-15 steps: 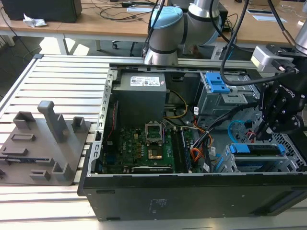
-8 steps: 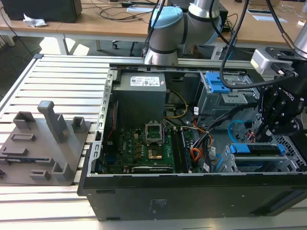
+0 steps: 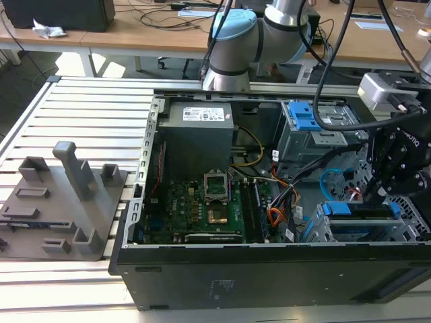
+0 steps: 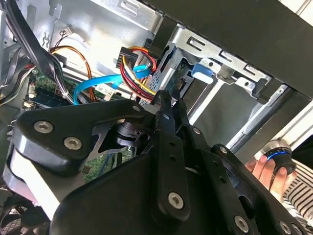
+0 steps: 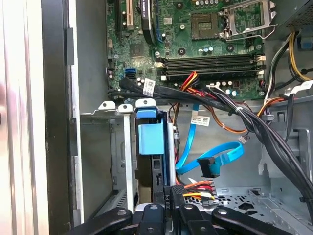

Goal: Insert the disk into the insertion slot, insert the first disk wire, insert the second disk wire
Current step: 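Insert the first disk wire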

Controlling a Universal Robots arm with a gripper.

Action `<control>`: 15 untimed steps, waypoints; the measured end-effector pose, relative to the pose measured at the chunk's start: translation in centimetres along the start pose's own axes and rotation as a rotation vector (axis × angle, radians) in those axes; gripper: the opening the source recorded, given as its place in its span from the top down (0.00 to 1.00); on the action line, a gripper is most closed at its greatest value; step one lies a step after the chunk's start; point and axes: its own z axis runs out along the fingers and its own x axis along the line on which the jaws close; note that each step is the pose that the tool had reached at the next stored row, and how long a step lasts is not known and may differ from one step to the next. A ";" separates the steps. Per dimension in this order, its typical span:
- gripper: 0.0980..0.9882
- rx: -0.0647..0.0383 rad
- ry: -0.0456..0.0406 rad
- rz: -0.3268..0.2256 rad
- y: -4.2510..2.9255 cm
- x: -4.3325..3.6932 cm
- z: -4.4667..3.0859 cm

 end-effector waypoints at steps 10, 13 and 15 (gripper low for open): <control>0.91 0.000 -0.0005 0.000 -0.48 0.47 0.03; 0.91 0.000 -0.0024 0.000 -0.67 0.50 0.04; 0.91 -0.001 -0.0154 -0.001 -0.69 0.53 0.07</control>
